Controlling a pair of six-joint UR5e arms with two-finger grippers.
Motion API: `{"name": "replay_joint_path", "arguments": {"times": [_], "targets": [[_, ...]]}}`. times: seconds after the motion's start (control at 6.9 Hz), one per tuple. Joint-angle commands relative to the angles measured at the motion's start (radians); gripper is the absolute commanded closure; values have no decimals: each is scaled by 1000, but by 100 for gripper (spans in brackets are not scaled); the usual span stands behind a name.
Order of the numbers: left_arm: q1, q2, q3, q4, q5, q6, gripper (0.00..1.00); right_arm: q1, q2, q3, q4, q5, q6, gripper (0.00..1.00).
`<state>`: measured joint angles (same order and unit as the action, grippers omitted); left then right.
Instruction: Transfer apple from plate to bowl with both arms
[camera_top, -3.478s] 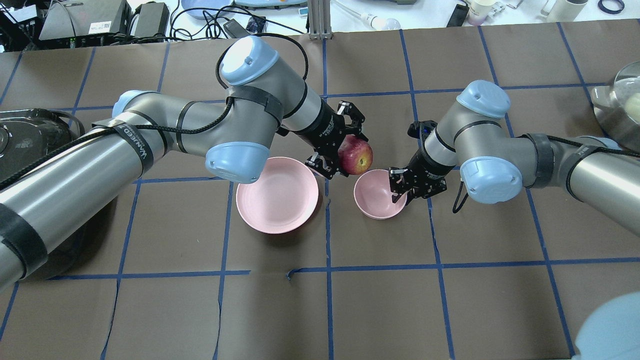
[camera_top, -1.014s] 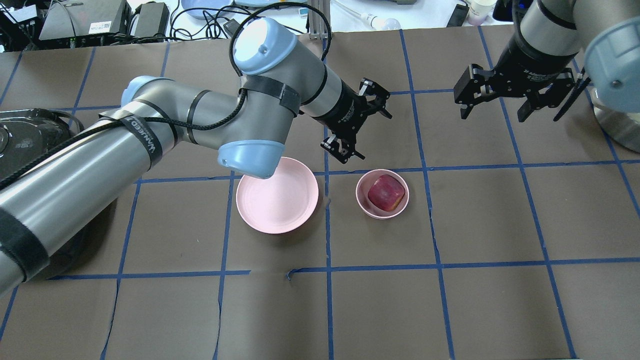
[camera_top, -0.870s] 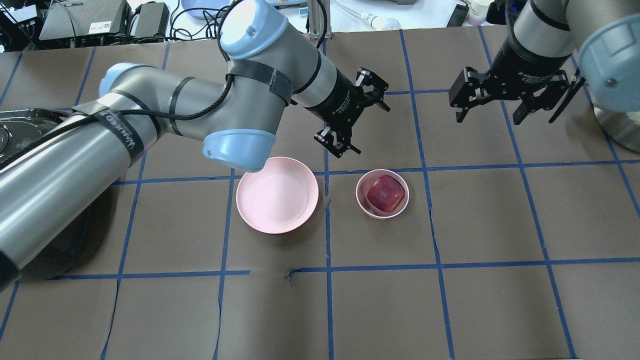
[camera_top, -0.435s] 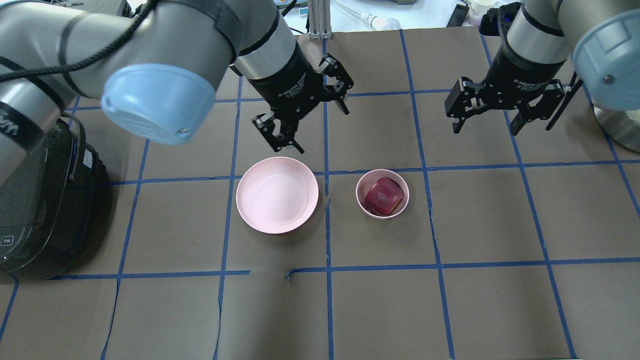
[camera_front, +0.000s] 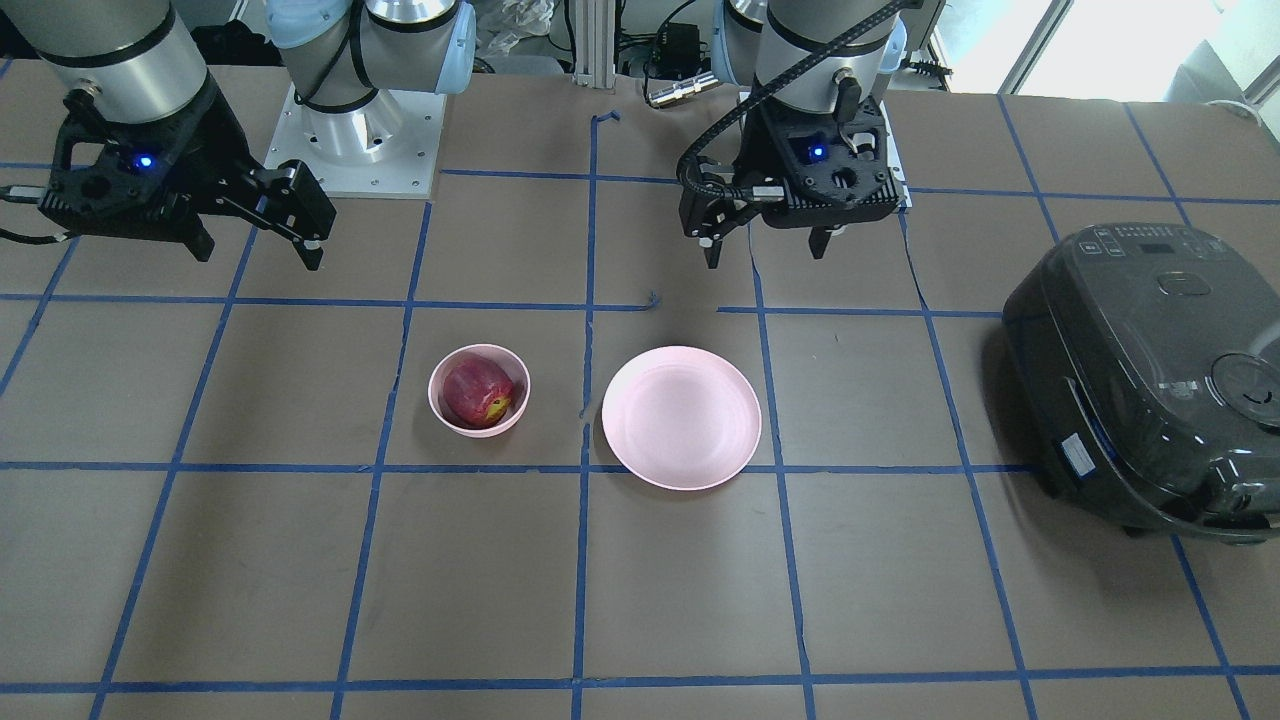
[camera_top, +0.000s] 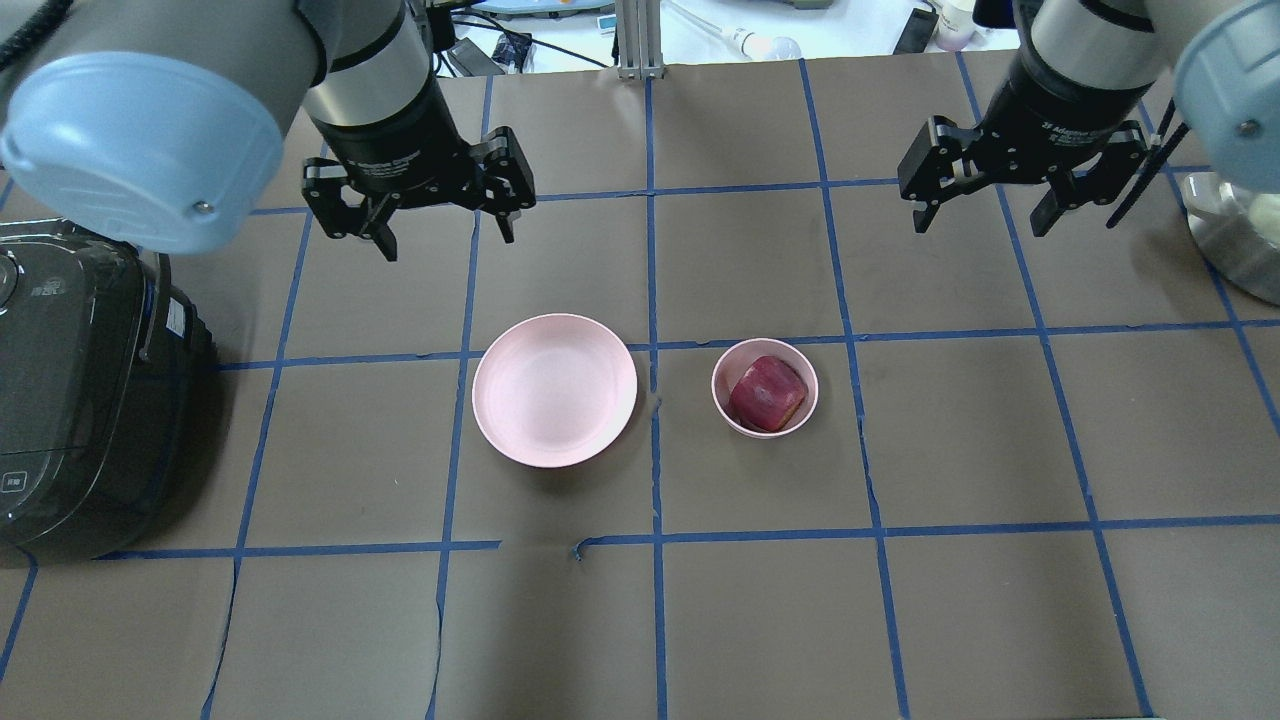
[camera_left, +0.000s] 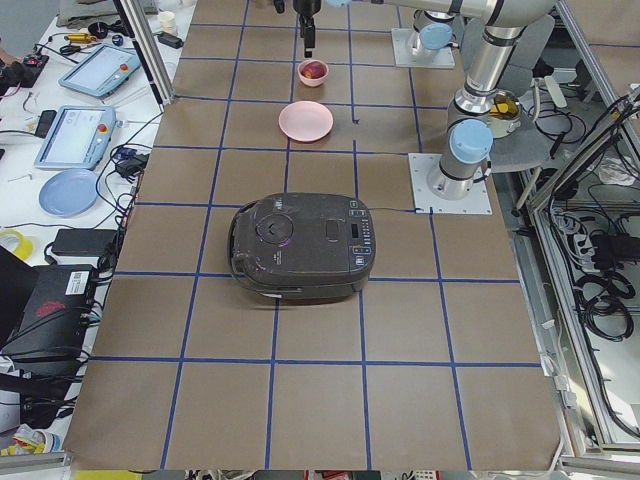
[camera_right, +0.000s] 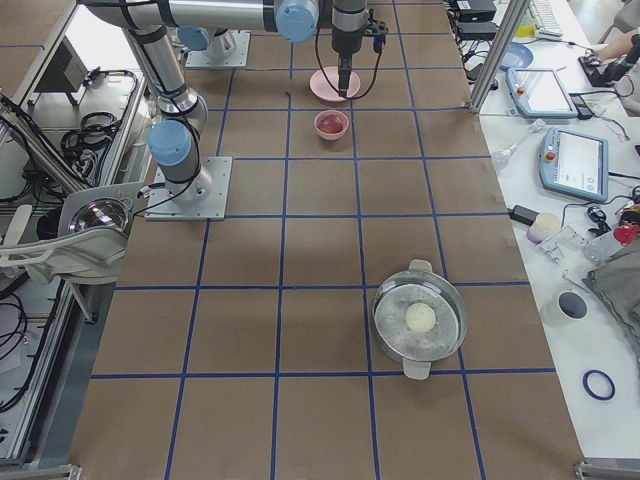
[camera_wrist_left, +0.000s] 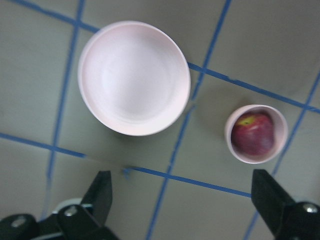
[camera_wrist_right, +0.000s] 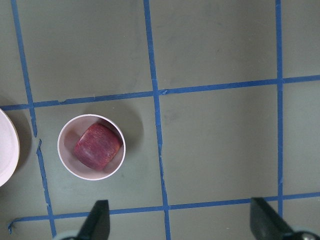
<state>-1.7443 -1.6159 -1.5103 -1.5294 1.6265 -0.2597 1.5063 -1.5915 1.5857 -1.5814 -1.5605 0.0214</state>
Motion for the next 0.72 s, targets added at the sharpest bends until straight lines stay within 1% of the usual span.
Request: {"name": "replay_joint_path", "arguments": {"times": [0.0,0.14,0.43,0.58], "targets": [[45,8,-1,49,33,126,0,3,-1,-13,-3,0,0,0],[43,11,-4,48,24,116,0,6,-1,-13,-23,10,0,0],[57,11,-1,52,12,114,0,8,-1,-12,-26,5,0,0],[58,11,-2,67,-9,106,0,14,1,-9,-28,1,0,0]]}}
